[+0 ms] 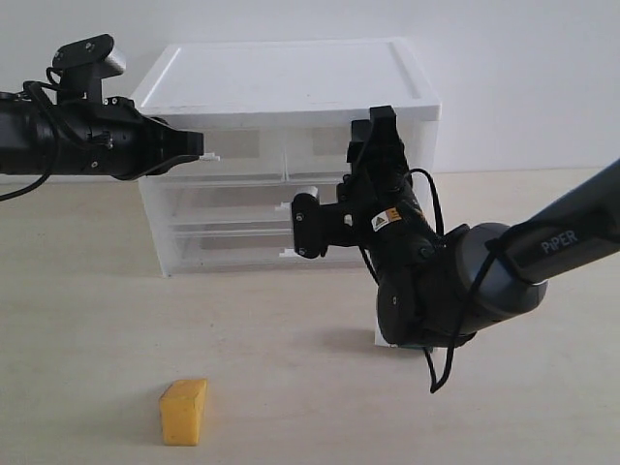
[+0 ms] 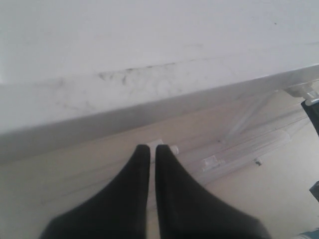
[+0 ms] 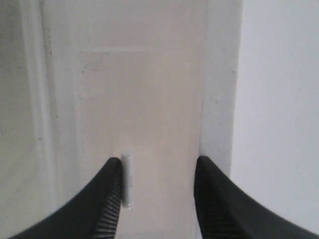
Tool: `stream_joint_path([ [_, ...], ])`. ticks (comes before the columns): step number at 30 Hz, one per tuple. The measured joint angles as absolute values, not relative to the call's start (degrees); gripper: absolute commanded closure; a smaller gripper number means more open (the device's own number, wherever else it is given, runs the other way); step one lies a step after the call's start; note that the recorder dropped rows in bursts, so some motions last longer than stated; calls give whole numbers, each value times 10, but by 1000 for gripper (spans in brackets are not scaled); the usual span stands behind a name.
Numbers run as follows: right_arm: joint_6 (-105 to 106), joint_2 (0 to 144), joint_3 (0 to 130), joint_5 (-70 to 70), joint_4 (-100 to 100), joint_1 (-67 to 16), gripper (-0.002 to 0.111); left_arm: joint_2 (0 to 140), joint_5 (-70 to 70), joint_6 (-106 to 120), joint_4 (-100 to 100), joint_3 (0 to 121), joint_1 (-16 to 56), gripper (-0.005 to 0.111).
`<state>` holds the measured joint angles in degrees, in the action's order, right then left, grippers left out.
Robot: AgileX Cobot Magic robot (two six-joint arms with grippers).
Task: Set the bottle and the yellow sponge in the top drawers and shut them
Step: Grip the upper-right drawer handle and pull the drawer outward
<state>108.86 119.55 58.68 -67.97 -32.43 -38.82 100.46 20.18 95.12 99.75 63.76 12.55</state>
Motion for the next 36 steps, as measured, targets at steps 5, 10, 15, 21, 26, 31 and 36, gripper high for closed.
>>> stream_joint_path([
  [5,1095,1196,587,-678,-329,-388,108,1005,202,951,998,638,126,103],
  [10,1098,1196,588,-678,-337,-389,108,1005,202,955,998,638,126,103],
  [15,1098,1196,588,-679,-342,-391,108,1005,202,956,998,638,126,103],
  [21,1098,1196,588,-680,-350,-394,108,1005,202,956,998,638,126,103],
  [26,1101,1196,592,-680,-364,-400,108,1005,202,956,998,638,126,103],
  [31,1105,1196,589,-686,-370,-402,108,1005,202,956,998,638,126,103],
  [36,1098,1195,565,-713,-364,-406,108,1005,202,964,998,638,126,103],
])
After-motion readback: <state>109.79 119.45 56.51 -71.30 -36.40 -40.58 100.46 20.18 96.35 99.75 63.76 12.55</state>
